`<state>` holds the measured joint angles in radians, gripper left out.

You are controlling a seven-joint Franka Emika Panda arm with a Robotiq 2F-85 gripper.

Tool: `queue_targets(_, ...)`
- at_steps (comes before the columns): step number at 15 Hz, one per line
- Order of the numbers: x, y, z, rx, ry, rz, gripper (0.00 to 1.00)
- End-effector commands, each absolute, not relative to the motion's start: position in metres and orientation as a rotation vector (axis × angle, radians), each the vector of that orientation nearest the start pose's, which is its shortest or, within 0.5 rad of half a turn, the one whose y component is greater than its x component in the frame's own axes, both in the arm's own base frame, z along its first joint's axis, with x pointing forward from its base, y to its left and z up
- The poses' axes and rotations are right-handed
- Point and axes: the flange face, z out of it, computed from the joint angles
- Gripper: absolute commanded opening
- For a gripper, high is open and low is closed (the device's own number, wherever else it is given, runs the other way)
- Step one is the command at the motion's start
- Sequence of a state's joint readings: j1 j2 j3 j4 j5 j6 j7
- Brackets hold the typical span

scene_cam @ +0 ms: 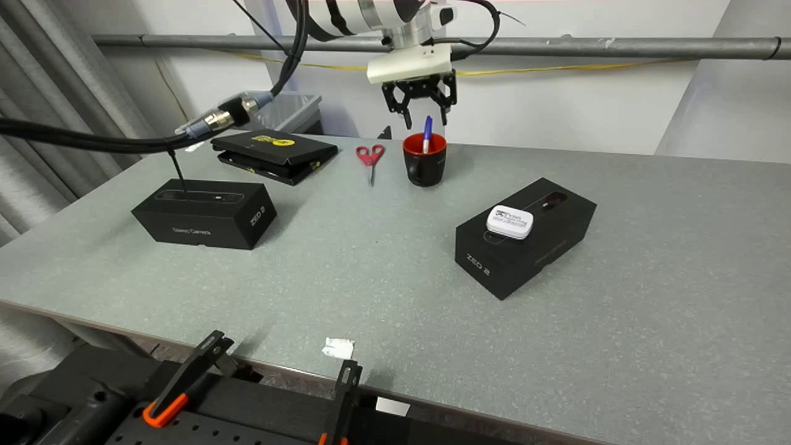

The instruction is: Remove the marker from cup

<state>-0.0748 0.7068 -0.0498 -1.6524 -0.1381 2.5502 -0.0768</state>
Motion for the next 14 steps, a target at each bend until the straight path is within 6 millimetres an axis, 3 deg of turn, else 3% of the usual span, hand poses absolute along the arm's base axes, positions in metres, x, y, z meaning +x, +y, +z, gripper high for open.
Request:
queue_targets(1,0.709,-0.083,0.217,-3.236,-0.108,-0.271,0.49)
queue_targets(7,0.710,-0.083,0.218,-3.223,-0.078,-0.270,0.04)
queue_targets(8,0.710,-0.084,0.219,-3.221,-0.073,-0.269,0.00)
queue_targets(11,0.707,-0.085,0.230,-3.213,-0.065,-0.275,0.03)
queue_targets(14,0.696,-0.083,0.261,-3.220,-0.069,-0.276,0.03)
